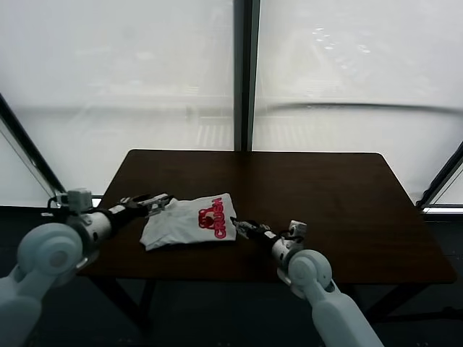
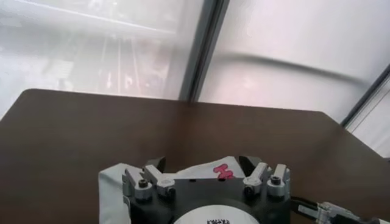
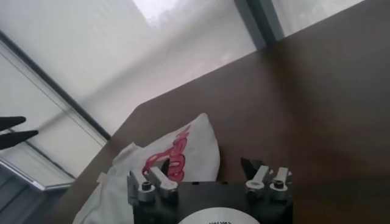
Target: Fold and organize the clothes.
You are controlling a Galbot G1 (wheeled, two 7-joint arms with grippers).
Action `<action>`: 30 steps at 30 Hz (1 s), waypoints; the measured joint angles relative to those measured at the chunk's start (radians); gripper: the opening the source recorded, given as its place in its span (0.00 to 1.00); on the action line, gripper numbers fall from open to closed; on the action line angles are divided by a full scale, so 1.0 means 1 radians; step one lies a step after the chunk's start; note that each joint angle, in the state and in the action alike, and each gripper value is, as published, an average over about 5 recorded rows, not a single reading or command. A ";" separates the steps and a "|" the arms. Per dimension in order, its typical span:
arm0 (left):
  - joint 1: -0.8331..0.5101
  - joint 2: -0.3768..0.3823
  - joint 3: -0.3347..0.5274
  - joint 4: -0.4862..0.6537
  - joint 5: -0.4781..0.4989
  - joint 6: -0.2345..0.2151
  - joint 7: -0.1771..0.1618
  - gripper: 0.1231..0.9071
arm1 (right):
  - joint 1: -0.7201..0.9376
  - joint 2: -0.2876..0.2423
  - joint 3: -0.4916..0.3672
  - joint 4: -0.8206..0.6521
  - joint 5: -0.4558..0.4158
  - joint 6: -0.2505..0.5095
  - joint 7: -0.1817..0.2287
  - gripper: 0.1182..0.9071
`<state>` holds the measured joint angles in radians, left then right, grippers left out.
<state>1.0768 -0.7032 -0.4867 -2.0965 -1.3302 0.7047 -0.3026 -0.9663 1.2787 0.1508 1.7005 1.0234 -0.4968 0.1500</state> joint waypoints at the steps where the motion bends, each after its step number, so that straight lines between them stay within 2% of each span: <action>1: 0.005 -0.001 -0.005 -0.002 0.001 0.000 0.000 1.00 | 0.004 0.005 -0.002 -0.009 0.004 -0.001 0.001 0.80; 9: 0.044 -0.011 -0.047 -0.010 0.004 -0.001 0.001 1.00 | 0.031 0.041 -0.025 -0.054 0.008 -0.009 0.007 0.58; 12: 0.059 -0.016 -0.066 -0.014 0.005 -0.001 0.005 1.00 | 0.033 0.047 -0.031 -0.058 0.008 -0.010 0.011 0.42; 17: 0.080 -0.026 -0.093 -0.016 0.008 -0.002 0.008 1.00 | 0.025 0.048 -0.030 -0.058 0.006 -0.007 0.012 0.08; 19: 0.084 -0.028 -0.099 -0.016 0.009 -0.002 0.008 1.00 | 0.020 0.046 -0.026 -0.055 0.007 -0.004 0.011 0.03; 24: 0.093 -0.034 -0.112 -0.018 0.010 -0.003 0.010 1.00 | -0.010 0.026 0.001 -0.026 0.023 -0.002 0.016 0.03; 30: 0.101 -0.052 -0.116 -0.019 0.026 -0.003 0.024 1.00 | -0.074 -0.031 0.058 0.034 0.081 -0.018 0.045 0.03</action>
<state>1.1776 -0.7556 -0.6026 -2.1155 -1.3041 0.7017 -0.2787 -1.0402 1.2480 0.2091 1.7343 1.1048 -0.5148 0.1947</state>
